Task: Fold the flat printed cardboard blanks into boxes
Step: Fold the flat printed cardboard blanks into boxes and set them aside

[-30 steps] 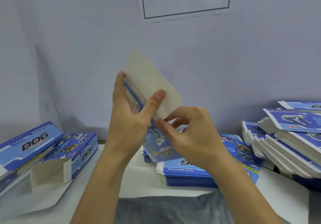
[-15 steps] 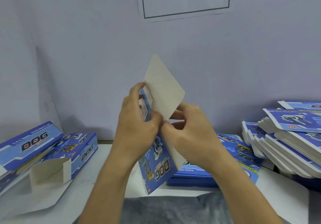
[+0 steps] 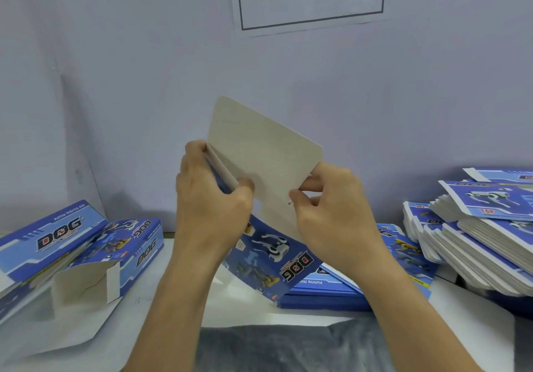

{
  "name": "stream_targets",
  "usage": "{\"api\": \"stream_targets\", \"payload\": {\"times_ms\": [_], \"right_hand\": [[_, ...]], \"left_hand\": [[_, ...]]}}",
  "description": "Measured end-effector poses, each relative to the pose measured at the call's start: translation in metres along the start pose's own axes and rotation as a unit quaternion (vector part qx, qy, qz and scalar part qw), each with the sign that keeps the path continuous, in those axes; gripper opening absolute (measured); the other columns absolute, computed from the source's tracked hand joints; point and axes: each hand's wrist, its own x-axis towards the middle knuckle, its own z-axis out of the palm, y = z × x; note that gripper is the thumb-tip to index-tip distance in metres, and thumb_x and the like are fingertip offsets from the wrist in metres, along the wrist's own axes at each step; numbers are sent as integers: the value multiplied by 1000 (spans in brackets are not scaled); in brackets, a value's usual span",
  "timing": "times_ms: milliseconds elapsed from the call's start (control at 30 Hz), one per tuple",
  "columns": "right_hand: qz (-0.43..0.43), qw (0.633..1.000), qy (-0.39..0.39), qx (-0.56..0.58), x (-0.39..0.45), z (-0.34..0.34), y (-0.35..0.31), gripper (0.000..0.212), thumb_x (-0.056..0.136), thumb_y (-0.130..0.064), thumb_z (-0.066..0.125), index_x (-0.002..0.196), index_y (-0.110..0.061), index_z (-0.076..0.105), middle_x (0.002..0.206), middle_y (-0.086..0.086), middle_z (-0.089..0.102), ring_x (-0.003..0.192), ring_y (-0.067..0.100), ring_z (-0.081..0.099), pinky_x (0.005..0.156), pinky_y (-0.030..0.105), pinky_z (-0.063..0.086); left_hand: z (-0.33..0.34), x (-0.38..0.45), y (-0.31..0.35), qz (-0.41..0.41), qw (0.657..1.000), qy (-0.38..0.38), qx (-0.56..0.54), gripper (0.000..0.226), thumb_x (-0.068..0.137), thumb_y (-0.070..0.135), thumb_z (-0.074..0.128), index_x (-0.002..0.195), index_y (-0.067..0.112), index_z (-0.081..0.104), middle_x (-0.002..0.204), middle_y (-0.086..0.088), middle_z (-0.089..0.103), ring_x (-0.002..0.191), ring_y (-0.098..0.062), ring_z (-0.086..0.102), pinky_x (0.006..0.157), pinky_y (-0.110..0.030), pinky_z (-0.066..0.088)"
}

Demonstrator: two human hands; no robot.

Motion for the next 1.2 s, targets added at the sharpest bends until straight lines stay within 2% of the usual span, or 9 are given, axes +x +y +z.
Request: {"api": "stream_targets", "payload": {"times_ms": [167,333,400,533,700,833,933,1067,1200], "right_hand": [[62,990,-35,123,-4,2,-6,30,90,-28,72,119,-35,68,92,-17,76,80,2,71,68,11,52],[51,940,-257,218,-6,-2,3,69,76,-50,76,138,-52,47,134,-16,63,126,3,57,105,30,46],[39,936,-295,190,-9,3,8,77,74,-44,82,138,-55,42,136,-22,59,129,-2,52,104,24,44],[33,962,-192,191,-14,22,11,33,94,-41,64,125,-44,51,112,-24,69,104,-1,67,85,20,53],[41,968,-78,236,-10,14,16,70,84,-56,56,147,-34,33,117,-17,68,100,-2,68,84,18,56],[50,964,-41,260,-10,14,18,71,86,-57,55,148,-32,30,96,-21,71,87,-2,70,73,19,55],[76,950,-43,300,-9,18,17,71,87,-62,55,148,-31,32,113,-12,70,100,8,71,82,36,61],[123,913,20,387,-5,10,19,68,79,-61,63,136,-28,47,114,0,73,101,22,73,79,45,61],[140,908,58,391,1,0,24,44,83,-55,61,119,-31,61,107,-1,76,96,23,75,72,41,62]], "left_hand": [[-6,4,-8,-18,993,116,31,31,84,9,61,103,15,37,106,-13,55,96,-33,54,74,-36,40],[-34,14,-17,-102,964,244,30,30,80,20,53,104,13,36,102,-11,51,87,-30,47,72,-33,33],[-41,16,-15,-131,955,265,17,30,81,21,52,105,13,36,102,-9,52,90,-31,49,73,-35,36],[-40,18,-5,-127,955,264,46,43,74,36,46,106,8,48,91,-4,54,86,-28,46,75,-35,33],[-34,10,16,-26,975,202,85,22,78,36,46,74,15,52,63,13,50,61,9,51,53,-11,32],[-32,4,31,61,988,134,50,32,82,34,43,57,19,31,45,8,41,47,-10,39,48,-22,27],[-16,-6,45,103,993,54,10,36,88,47,46,59,26,41,48,7,44,47,-15,39,53,-36,30],[-5,-11,45,104,990,-72,-64,46,78,62,67,106,26,62,81,12,71,75,-7,69,69,-30,55],[-10,-3,16,34,978,-162,-128,108,64,51,83,154,43,23,142,18,51,127,-4,56,105,-32,50]]}}
